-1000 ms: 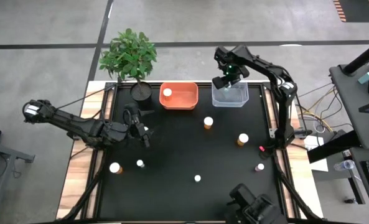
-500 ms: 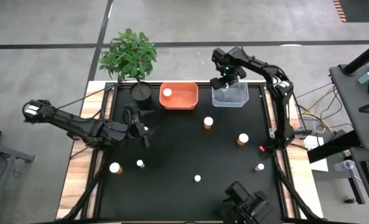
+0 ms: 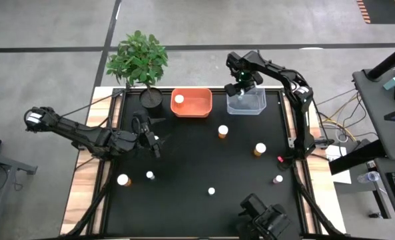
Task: Pick and place medicine bottles into bin by pill shape (circle, oval)
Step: Put the blue pill bottle into the transparent bin, then put the orange pill bottle into the orange bin
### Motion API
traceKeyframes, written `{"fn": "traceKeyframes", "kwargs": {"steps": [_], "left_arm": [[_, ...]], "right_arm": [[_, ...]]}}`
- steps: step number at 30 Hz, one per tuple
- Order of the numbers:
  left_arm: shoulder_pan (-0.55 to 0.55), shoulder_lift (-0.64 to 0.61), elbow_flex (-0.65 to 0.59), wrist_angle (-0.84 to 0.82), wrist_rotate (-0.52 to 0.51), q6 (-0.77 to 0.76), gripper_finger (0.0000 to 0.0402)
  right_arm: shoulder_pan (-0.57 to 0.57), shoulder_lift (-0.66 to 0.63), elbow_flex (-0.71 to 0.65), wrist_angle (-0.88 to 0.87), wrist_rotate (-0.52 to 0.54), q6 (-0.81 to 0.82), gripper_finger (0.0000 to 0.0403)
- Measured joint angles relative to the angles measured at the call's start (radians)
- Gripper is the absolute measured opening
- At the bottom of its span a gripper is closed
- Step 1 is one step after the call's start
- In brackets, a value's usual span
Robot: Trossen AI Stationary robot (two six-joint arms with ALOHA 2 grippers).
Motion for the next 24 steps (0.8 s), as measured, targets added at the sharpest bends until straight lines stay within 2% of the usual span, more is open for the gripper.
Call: {"fn": "traceKeyframes", "kwargs": {"steps": [6, 14, 17, 20, 24], "left_arm": [[0.0, 0.0, 0.0, 0.0, 0.0, 0.0, 0.0297], [0.0, 0.0, -0.001, 0.003, 0.0, -0.001, 0.0297], [0.0, 0.0, -0.002, 0.021, 0.0, -0.002, 0.0297], [0.0, -0.001, -0.003, 0.04, 0.0, -0.023, 0.0297], [0.0, -0.001, -0.006, 0.042, 0.0, -0.038, 0.0297]], "right_arm": [[0.0, -0.006, 0.0, -0.003, 0.0, 0.0, 0.0204], [0.017, -0.115, -0.004, -0.032, 0.006, -0.007, 0.0207], [0.054, -0.187, -0.023, -0.023, 0.013, -0.008, 0.0204], [0.113, -0.265, -0.065, -0.011, 0.073, -0.007, 0.0199], [0.227, -0.403, -0.193, 0.113, 0.114, 0.008, 0.0192]]}}
